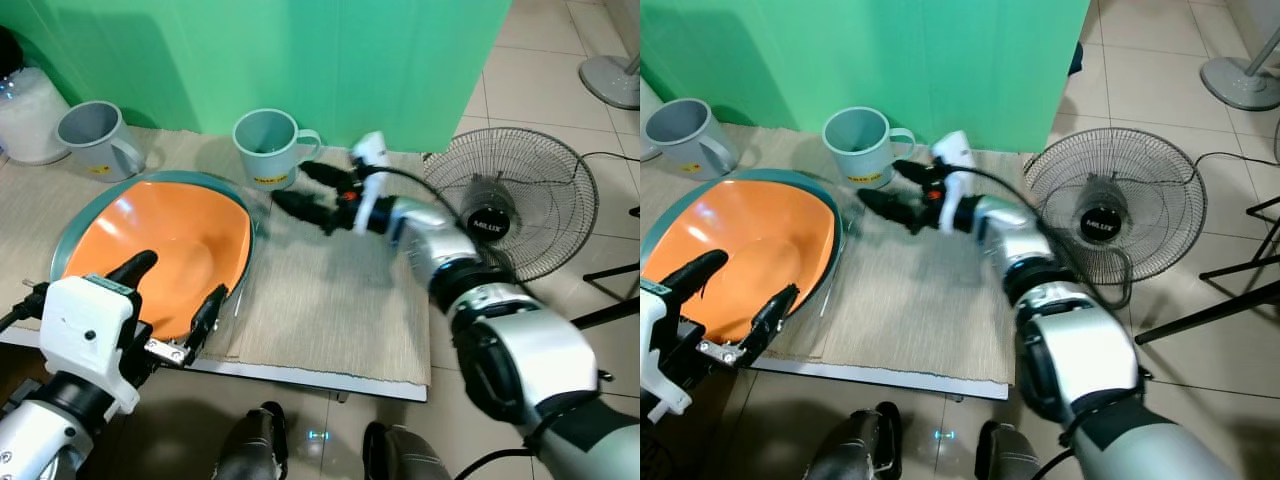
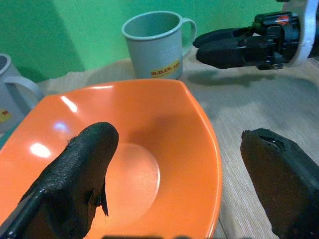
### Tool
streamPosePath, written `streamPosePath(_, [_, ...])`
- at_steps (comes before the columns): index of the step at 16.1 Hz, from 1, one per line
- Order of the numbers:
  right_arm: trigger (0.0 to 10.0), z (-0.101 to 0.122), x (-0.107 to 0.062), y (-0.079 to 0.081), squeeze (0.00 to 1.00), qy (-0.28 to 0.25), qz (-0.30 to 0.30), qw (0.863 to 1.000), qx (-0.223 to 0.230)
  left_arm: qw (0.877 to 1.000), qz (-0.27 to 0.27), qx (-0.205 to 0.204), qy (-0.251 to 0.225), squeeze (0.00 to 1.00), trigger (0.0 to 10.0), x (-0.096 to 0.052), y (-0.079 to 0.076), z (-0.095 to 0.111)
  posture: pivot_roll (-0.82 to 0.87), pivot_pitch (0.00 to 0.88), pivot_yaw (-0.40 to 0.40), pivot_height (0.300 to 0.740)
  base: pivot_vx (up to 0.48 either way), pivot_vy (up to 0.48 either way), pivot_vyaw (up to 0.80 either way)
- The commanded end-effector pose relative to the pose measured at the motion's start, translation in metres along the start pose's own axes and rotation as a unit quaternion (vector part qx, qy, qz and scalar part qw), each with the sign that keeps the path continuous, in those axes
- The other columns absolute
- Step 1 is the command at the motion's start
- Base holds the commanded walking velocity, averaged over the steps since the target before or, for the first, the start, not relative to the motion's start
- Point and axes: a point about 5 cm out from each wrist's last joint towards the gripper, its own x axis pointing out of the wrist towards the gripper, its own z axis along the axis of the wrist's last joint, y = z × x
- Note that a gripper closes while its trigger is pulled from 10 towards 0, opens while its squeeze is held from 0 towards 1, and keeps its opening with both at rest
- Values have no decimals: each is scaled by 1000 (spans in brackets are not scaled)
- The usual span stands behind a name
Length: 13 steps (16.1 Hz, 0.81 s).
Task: Setting the table
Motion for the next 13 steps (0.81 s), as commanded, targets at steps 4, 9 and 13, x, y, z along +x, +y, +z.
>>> streamPosePath(4, [10000, 14, -5, -12, 0, -29, -67, 997, -22, 1000, -2, 9, 0, 0, 10000, 0, 0, 4, 135, 217, 32, 740, 0, 0, 0])
streamPosePath(9, [10000, 18, 4, -15, 1000, -29, -145, 989, -25, 1000, -9, 8, 2, 0, 10000, -1, -1, 4, 146, 229, 36, 740, 0, 0, 0])
streamPosePath(13, [10000, 19, 14, -12, 1000, -27, -164, 986, -20, 1000, -21, 5, 6, 0, 10000, -2, -2, 3, 155, 241, 41, 740, 0, 0, 0])
